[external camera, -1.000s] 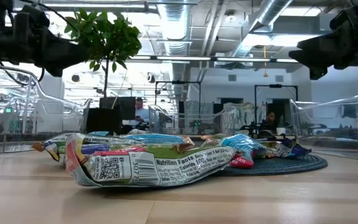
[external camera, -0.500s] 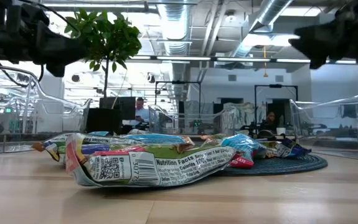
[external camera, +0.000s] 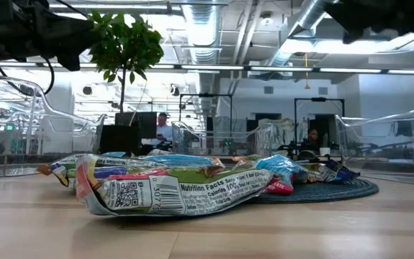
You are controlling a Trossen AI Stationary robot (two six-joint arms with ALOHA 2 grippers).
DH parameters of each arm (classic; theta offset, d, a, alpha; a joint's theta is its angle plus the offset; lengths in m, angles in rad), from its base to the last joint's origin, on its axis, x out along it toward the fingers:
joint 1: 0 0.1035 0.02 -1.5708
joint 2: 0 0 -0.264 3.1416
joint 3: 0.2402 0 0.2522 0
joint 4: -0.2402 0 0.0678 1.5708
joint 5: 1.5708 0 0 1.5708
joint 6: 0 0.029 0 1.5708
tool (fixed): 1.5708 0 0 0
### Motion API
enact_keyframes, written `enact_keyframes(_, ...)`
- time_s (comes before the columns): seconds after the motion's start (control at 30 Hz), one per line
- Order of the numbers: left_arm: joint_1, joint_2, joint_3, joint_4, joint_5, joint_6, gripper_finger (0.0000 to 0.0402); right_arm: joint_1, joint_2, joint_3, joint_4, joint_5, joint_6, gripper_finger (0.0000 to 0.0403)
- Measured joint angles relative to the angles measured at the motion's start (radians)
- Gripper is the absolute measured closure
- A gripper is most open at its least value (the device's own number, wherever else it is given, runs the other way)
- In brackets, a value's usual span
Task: Pick and place Granola Bars by type
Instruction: Put the orange granola bar into the right transparent bin
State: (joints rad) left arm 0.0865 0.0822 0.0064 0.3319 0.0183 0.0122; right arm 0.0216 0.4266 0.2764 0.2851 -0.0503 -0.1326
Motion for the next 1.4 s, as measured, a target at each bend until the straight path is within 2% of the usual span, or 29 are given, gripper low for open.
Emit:
enact_keyframes(0.17,-0.008,0.002,0.0,0.026,0.001,0.029,0.0251,0.019,0.32,0.156,-0.021,0.078,-0.008,0.0244)
enact_keyframes(0.33,-0.009,0.002,0.0,0.027,0.002,0.067,0.0251,0.038,0.62,0.342,-0.14,0.18,0.042,0.0244)
enact_keyframes(0.47,-0.009,0.002,0.0,0.027,0.002,0.133,0.0251,0.053,0.844,0.512,-0.365,0.264,0.143,0.0244)
enact_keyframes(0.6,-0.009,0.002,0.0,0.027,0.0,0.226,0.0251,0.053,1.013,0.657,-0.591,0.391,0.304,0.0244)
enact_keyframes(0.67,-0.009,0.002,0.0,0.027,-0.008,0.28,0.0251,0.052,1.084,0.705,-0.669,0.416,0.38,0.0244)
enact_keyframes(0.8,-0.009,0.001,0.007,0.021,-0.042,0.359,0.0251,0.041,1.169,0.77,-0.717,0.419,0.504,0.0244)
enact_keyframes(1.0,-0.009,0.001,0.014,0.027,-0.06,0.361,0.0251,0.039,1.251,0.818,-0.713,0.417,0.653,0.0244)
enact_keyframes(1.4,-0.008,0.001,0.018,-0.015,-0.06,0.37,0.0251,0.079,1.298,0.834,-0.775,0.385,0.863,0.0244)
